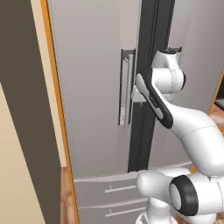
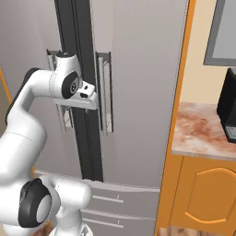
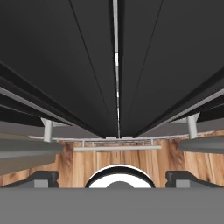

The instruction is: Retrieve a lemon from the fridge and place it on the cutting board with the fish.

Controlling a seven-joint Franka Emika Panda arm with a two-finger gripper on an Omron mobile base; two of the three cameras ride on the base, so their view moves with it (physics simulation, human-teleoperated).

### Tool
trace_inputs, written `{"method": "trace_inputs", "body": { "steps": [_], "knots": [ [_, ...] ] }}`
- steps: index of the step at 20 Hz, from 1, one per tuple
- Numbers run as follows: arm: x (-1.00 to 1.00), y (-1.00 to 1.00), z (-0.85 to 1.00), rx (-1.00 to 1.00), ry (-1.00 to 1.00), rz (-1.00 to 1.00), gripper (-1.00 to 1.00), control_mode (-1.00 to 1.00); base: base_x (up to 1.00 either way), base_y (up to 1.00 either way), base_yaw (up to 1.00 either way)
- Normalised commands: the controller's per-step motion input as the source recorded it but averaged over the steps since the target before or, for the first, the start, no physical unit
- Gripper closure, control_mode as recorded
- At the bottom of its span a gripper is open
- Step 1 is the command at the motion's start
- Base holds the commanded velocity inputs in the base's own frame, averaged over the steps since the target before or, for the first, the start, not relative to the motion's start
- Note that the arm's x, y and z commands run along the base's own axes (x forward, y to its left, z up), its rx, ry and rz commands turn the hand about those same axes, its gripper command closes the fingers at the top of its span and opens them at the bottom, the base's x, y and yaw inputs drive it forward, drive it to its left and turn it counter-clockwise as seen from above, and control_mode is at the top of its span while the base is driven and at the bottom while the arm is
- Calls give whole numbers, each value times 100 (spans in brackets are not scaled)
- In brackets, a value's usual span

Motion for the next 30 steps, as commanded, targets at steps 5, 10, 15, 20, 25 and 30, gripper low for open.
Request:
{"method": "trace_inputs", "body": {
  "steps": [5, 10, 15, 20, 25, 30],
  "knots": [
    [0, 0, 0, 0, 0, 0, -100, 100, -40, -2, 0],
    [0, 0, 0, 0, 0, 0, -100, 100, -42, -14, -3],
    [0, -2, 0, 0, 0, 0, -100, -100, -24, -18, -5],
    [0, -13, 0, 0, -2, 0, -100, -100, 0, 0, 0],
    [2, -75, 11, -2, -13, 0, -100, -100, 0, 0, 0],
    [24, -77, 9, -3, -26, 0, -100, -100, 0, 0, 0]
  ]
}}
